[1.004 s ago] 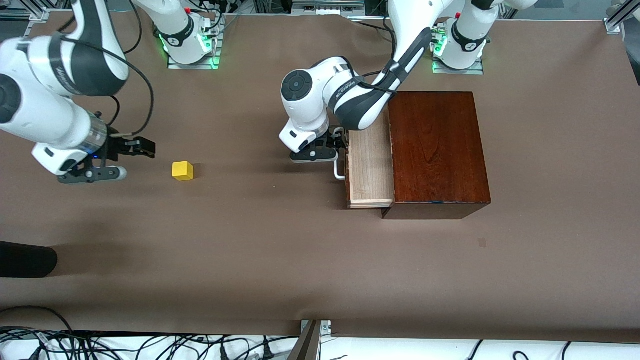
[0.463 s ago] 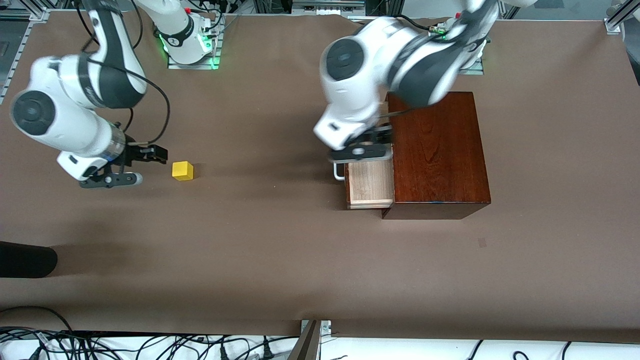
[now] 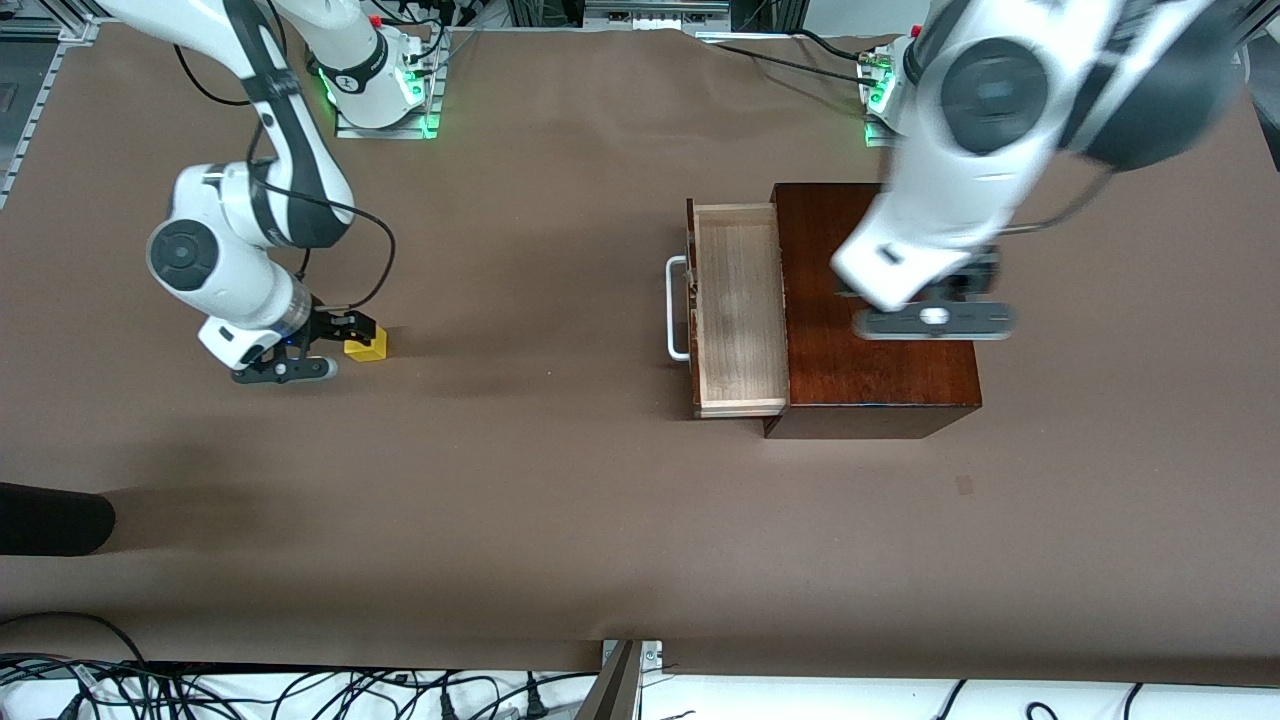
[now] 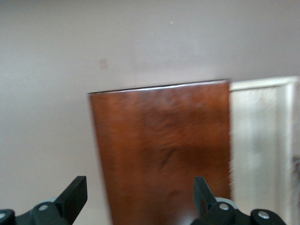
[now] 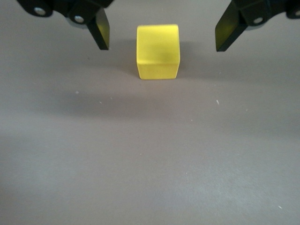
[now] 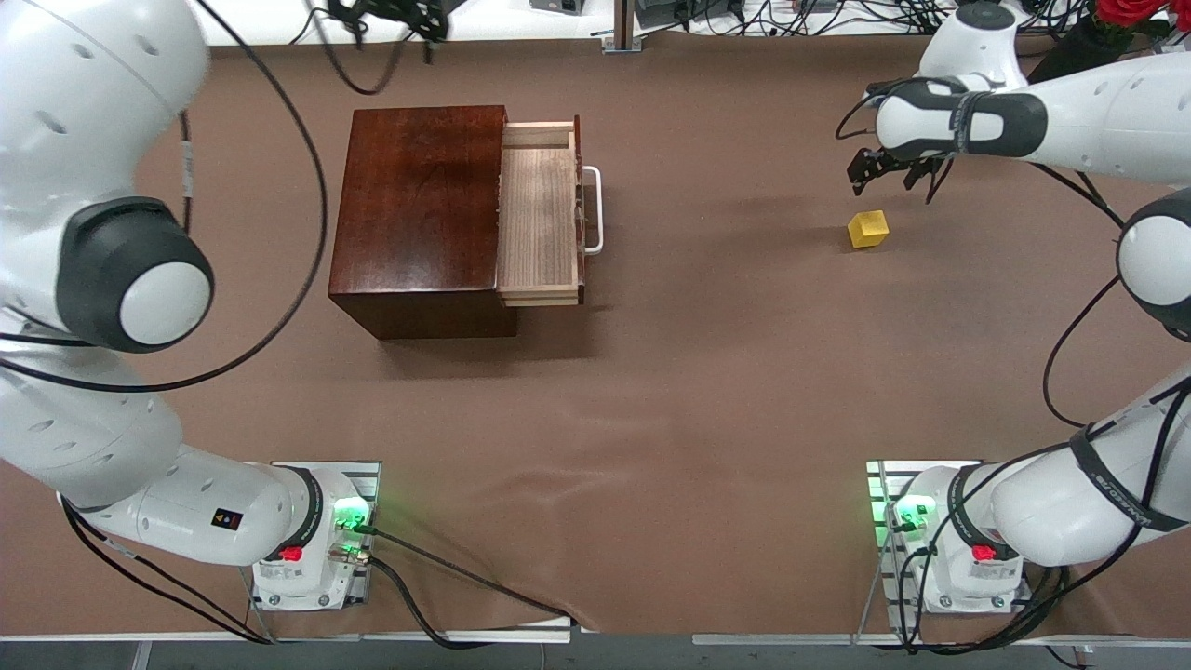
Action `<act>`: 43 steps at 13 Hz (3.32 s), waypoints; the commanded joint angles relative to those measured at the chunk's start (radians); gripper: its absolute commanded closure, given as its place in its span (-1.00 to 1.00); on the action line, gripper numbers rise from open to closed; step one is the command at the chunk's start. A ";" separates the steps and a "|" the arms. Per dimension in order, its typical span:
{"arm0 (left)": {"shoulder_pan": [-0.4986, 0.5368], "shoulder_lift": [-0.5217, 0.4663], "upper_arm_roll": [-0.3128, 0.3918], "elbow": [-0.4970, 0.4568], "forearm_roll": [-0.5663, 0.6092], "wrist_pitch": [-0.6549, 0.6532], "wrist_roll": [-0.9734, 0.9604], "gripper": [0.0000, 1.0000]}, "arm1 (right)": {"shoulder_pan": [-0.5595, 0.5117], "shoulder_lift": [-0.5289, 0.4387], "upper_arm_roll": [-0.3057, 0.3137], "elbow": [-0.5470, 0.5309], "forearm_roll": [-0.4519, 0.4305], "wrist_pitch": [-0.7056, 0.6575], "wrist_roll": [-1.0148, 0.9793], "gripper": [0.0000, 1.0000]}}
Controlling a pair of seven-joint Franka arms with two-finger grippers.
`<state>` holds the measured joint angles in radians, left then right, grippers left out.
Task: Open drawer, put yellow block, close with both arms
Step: 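Grasp the yellow cube with the right gripper while the left gripper withdraws, then carry the yellow cube with the right gripper over the open drawer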
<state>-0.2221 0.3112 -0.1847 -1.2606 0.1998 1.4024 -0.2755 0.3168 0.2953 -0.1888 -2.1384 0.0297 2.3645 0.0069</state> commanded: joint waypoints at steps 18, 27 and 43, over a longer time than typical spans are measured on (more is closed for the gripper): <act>0.158 -0.362 0.182 -0.422 -0.192 0.239 0.210 -1.00 | 0.001 0.064 0.129 0.191 0.030 -0.205 -0.001 1.00; 0.150 -0.351 0.162 -0.408 -0.187 0.237 0.202 -1.00 | 0.330 0.185 0.293 0.713 -0.091 -0.416 -0.106 1.00; 0.148 -0.351 0.114 -0.407 -0.168 0.242 0.196 -1.00 | 0.644 0.525 0.284 1.062 -0.248 -0.377 -0.528 1.00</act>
<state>-0.0708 -0.0557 -0.0616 -1.7007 0.0153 1.6633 -0.0747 0.9623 0.7752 0.0966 -1.1210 -0.2017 1.9755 -0.4788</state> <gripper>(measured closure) 0.000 0.445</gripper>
